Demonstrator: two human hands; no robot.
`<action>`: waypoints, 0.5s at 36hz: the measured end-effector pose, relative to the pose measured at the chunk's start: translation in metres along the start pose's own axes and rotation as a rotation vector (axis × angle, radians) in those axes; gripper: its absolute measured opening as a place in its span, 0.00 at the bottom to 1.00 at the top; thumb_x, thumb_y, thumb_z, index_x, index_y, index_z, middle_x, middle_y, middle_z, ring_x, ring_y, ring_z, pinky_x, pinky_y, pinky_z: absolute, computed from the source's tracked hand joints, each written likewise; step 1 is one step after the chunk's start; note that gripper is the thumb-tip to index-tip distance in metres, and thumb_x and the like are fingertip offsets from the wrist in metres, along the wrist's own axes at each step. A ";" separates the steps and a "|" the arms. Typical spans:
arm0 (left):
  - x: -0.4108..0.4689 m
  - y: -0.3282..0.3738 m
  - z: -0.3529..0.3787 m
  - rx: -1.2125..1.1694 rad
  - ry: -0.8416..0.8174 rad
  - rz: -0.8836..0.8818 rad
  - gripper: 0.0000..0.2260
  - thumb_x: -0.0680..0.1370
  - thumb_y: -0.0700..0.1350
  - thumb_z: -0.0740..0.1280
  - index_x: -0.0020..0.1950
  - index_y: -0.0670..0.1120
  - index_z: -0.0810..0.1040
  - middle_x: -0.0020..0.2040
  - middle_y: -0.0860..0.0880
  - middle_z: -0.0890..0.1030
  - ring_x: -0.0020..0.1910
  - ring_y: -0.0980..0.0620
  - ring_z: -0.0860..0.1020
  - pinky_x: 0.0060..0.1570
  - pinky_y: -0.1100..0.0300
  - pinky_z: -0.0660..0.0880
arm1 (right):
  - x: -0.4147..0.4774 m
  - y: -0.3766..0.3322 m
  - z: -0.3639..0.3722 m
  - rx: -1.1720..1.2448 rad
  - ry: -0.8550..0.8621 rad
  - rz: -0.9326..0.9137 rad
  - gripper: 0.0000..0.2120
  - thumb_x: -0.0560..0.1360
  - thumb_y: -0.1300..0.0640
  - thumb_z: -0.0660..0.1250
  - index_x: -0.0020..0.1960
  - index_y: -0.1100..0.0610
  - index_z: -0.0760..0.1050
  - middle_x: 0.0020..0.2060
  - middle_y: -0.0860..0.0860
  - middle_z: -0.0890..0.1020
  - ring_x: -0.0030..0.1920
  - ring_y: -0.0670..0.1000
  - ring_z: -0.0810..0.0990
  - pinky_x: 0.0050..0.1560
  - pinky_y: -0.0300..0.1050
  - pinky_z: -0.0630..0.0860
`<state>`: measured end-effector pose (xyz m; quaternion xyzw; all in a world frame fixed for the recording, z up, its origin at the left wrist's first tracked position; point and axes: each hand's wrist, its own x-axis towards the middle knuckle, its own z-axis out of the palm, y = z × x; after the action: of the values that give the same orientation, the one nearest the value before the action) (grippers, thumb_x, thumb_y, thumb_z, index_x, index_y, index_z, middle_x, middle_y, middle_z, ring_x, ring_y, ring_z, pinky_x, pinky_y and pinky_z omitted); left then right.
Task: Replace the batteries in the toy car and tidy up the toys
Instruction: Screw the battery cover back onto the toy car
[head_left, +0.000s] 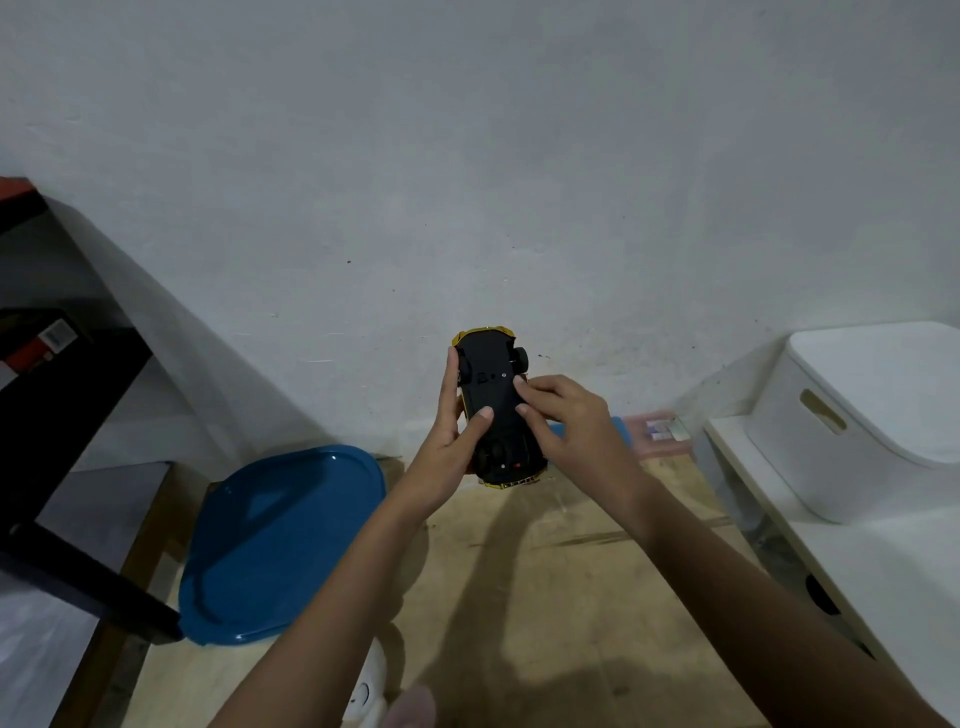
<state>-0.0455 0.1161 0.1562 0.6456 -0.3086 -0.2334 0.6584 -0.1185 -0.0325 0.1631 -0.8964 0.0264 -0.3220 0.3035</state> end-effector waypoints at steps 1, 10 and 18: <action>-0.001 -0.001 0.001 0.001 -0.001 -0.004 0.31 0.82 0.45 0.56 0.72 0.69 0.39 0.75 0.56 0.59 0.62 0.61 0.74 0.44 0.63 0.78 | -0.001 0.001 0.000 -0.019 -0.019 -0.004 0.15 0.76 0.61 0.65 0.62 0.59 0.76 0.52 0.57 0.80 0.52 0.53 0.78 0.54 0.43 0.78; 0.000 -0.014 0.011 0.082 -0.038 -0.061 0.30 0.82 0.47 0.56 0.65 0.75 0.40 0.76 0.58 0.54 0.70 0.53 0.66 0.64 0.48 0.72 | -0.014 0.022 0.012 -0.231 -0.170 -0.070 0.16 0.74 0.61 0.62 0.59 0.65 0.77 0.46 0.63 0.80 0.44 0.61 0.80 0.42 0.51 0.81; -0.002 -0.049 0.020 0.087 -0.086 -0.171 0.31 0.81 0.48 0.56 0.68 0.72 0.38 0.75 0.63 0.52 0.72 0.52 0.64 0.65 0.45 0.70 | -0.038 0.058 0.022 0.152 -0.130 0.294 0.13 0.73 0.64 0.69 0.57 0.61 0.79 0.49 0.57 0.83 0.49 0.51 0.82 0.55 0.44 0.78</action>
<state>-0.0562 0.1003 0.1063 0.6869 -0.2904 -0.3027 0.5935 -0.1269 -0.0587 0.0954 -0.8762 0.1130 -0.2167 0.4153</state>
